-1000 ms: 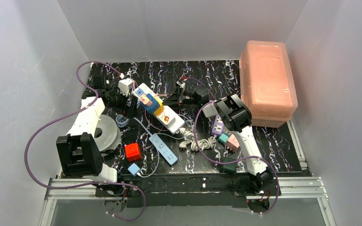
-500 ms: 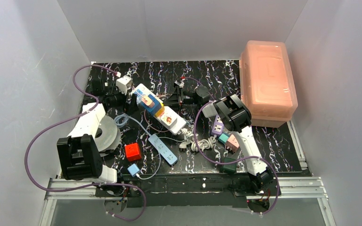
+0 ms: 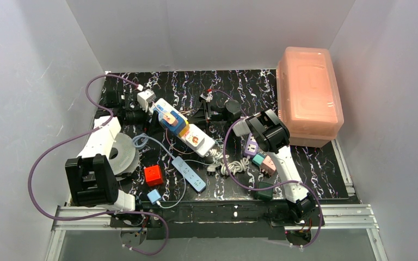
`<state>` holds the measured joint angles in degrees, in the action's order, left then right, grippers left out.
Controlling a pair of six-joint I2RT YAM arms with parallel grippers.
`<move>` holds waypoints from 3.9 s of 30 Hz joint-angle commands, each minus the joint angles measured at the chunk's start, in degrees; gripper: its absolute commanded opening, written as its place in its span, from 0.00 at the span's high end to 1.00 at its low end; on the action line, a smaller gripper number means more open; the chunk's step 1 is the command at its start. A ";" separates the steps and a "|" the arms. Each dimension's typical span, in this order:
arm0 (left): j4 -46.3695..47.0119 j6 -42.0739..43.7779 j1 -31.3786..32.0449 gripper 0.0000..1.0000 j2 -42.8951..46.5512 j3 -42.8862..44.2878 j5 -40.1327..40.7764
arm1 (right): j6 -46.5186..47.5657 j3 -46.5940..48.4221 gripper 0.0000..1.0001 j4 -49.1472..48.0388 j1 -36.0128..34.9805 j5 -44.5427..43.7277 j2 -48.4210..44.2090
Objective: Pull the plug off the socket
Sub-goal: Remove the plug from the socket.
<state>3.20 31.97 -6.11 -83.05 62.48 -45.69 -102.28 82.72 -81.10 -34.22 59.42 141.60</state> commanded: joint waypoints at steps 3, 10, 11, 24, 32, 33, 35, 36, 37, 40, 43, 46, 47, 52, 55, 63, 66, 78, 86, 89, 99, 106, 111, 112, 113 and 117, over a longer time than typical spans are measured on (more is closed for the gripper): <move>-6.61 5.27 1.31 0.23 1.47 -1.37 -1.17 | -5.87 1.97 0.99 -10.20 -0.65 -1.56 -6.88; 0.93 2.31 2.13 0.42 0.49 -2.16 2.66 | -3.04 1.56 0.99 -7.74 -2.12 0.09 -7.74; 0.90 2.43 2.29 0.44 0.02 -1.67 2.85 | -3.06 1.57 0.99 -7.88 -2.35 0.29 -7.72; 0.62 1.61 2.72 1.00 0.06 1.55 -0.44 | 6.98 -3.79 0.40 0.62 -2.21 4.36 -12.99; 3.01 -1.68 3.19 1.00 0.16 3.28 -2.60 | 25.32 -7.11 0.21 22.27 4.41 8.66 -20.93; 3.03 -1.90 3.26 1.00 0.22 3.41 -2.83 | 29.73 -6.83 0.21 28.00 5.11 9.13 -22.13; 2.71 -2.04 3.56 1.00 0.19 3.75 -3.11 | 40.34 -4.95 0.19 42.59 6.17 8.31 -24.47; 2.69 -2.07 3.75 1.00 0.23 3.79 -3.01 | 45.69 -3.50 0.19 49.56 6.40 7.63 -25.38; 2.57 -1.97 3.85 1.00 0.25 3.80 -2.96 | 50.37 -2.06 0.18 55.67 6.44 6.75 -26.12; 2.26 -1.41 4.17 1.00 0.89 3.14 -2.95 | 62.66 1.33 0.17 72.26 6.54 0.74 -28.70; 1.89 -0.31 4.26 1.00 1.57 2.30 -3.00 | 73.06 2.58 0.16 83.06 6.38 -8.35 -32.68; 1.19 0.82 4.33 1.00 1.94 2.09 -3.42 | 75.85 1.60 0.15 81.65 5.98 -11.66 -35.82; 1.05 1.24 4.48 1.00 2.12 1.96 -3.44 | 77.34 2.55 0.15 81.86 5.63 -11.99 -35.97; 0.23 2.23 5.22 1.00 2.40 2.40 -3.31 | 84.90 12.74 0.13 89.38 1.06 -15.78 -34.11; 0.15 1.96 5.29 1.00 2.58 2.69 -3.08 | 87.41 18.43 0.13 92.60 -2.72 -18.47 -31.26; -0.32 1.02 5.27 1.00 3.20 3.18 -2.52 | 87.11 24.31 0.11 90.88 -7.52 -18.53 -24.68; -0.56 0.77 5.23 1.00 3.39 3.48 -2.60 | 86.28 24.07 0.11 88.92 -8.06 -18.75 -23.41; -1.93 0.75 7.22 1.00 5.33 3.43 -3.53 | 71.52 27.59 0.25 72.43 -8.76 -17.80 -15.76; -2.50 1.33 7.32 1.00 5.90 3.40 -3.90 | 59.84 25.35 0.52 60.51 -8.76 -14.22 -14.17; -2.50 1.39 7.35 1.00 6.05 3.44 -4.04 | 57.18 26.32 0.68 59.05 -8.76 -13.16 -13.13; -2.52 2.28 7.45 1.00 7.50 2.38 -4.84 | 40.99 26.30 0.99 43.24 -8.29 -4.67 -9.51; -3.64 1.65 7.61 1.00 8.40 3.38 -7.26 | 36.50 24.26 0.99 39.86 -7.44 -1.63 -8.43; -10.23 3.30 7.77 1.00 8.86 5.49 -14.00 | 41.42 23.37 0.99 44.36 -6.69 -0.79 -9.25; -11.78 3.70 7.92 1.00 8.80 5.92 -15.57 | 41.52 23.30 0.99 44.47 -6.39 -0.60 -9.29; -13.25 4.02 7.96 1.00 8.84 6.32 -16.95 | 41.84 23.28 0.99 44.83 -6.05 -0.62 -9.41; -16.84 4.81 8.26 1.00 9.10 7.07 -19.92 | 44.93 22.12 0.99 47.47 -5.17 -1.63 -10.79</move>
<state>-7.44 35.90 0.56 -77.58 65.23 -48.90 -59.31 105.91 -37.21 -40.07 59.83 135.06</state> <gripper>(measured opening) 0.239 0.539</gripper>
